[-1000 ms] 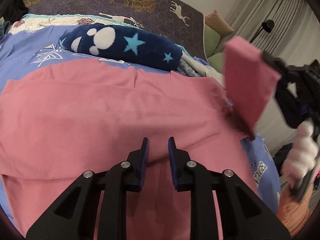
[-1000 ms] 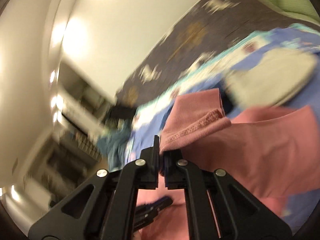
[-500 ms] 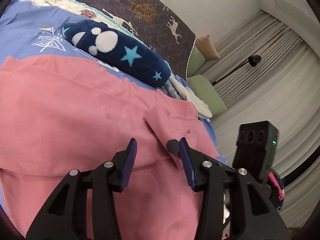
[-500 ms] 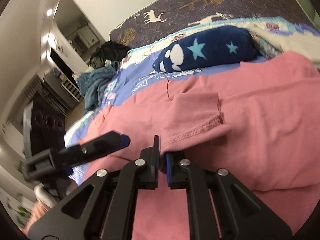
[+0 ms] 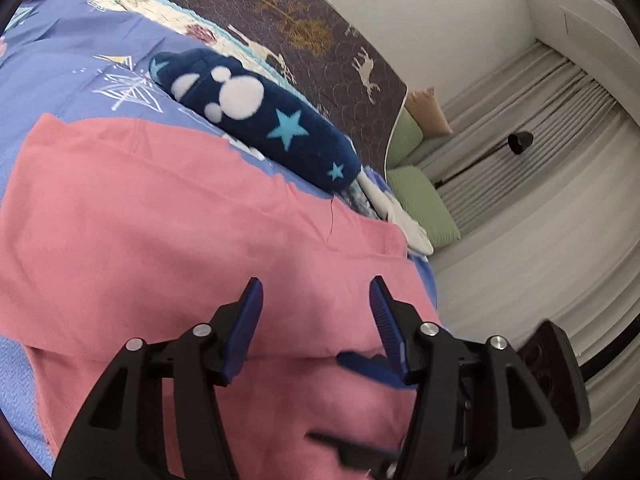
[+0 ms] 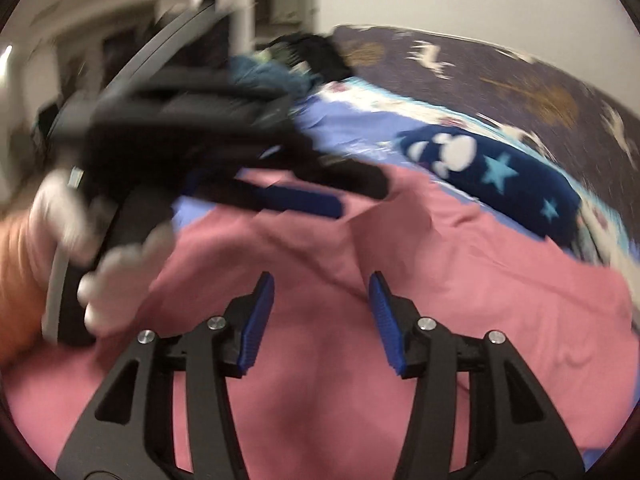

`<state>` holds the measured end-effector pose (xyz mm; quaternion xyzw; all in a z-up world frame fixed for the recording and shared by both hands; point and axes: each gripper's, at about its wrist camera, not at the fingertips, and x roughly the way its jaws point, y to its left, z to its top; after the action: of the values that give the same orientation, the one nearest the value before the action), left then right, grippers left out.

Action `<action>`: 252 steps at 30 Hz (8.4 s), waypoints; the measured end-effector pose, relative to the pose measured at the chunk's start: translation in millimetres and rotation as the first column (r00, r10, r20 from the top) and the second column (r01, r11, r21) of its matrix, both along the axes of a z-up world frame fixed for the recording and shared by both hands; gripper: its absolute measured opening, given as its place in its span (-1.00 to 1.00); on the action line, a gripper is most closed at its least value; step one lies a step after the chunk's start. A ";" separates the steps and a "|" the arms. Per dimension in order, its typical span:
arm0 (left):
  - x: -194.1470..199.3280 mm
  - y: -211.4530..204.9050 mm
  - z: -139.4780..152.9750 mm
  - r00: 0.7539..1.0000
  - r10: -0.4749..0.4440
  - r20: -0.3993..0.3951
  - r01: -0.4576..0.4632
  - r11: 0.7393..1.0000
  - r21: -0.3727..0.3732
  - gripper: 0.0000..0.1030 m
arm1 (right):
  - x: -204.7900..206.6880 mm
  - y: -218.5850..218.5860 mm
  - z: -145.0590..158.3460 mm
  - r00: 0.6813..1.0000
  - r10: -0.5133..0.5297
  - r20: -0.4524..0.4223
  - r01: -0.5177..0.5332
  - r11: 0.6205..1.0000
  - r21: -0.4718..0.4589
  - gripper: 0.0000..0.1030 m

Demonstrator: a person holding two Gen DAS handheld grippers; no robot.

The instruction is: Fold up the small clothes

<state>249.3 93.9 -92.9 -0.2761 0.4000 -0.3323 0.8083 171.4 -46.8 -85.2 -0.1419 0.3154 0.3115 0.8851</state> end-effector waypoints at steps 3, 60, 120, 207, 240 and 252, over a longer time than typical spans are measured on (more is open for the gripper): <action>2.3 -9.8 -3.9 1.000 -0.014 -0.009 0.014 0.998 0.054 0.11 | -5.8 -3.0 -0.5 1.000 -0.021 -0.002 0.021 1.000 -0.015 -0.01; 1.7 -123.7 67.8 0.956 -0.223 0.193 0.112 0.879 0.463 -0.11 | 20.3 -268.8 12.5 0.724 -0.609 -0.325 0.680 0.710 0.184 0.34; 45.4 -29.5 6.8 0.997 -0.042 0.062 0.000 0.832 0.554 -0.16 | 212.3 -222.1 29.6 0.778 -0.431 -0.457 0.429 0.896 -0.115 0.31; -301.6 125.1 -26.4 0.997 -0.044 0.061 0.029 0.972 0.232 0.07 | -247.8 -242.9 -19.1 0.769 -0.424 -0.479 0.602 0.734 0.316 -0.14; -319.4 139.6 -26.3 0.993 -0.079 0.086 0.081 0.997 -0.020 -0.98 | -288.5 -235.6 -18.9 0.795 -0.128 -0.593 0.533 0.616 0.581 -0.92; -373.9 134.0 61.0 0.951 -0.025 0.307 0.072 0.987 -0.143 -0.99 | -346.1 -273.0 78.6 0.928 -0.200 -0.313 0.372 0.513 0.774 -0.93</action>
<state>-124.6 228.0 -32.0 -0.2727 0.2507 -0.4204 0.8283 -174.8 -319.8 -6.6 0.3695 0.2330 0.2828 0.8539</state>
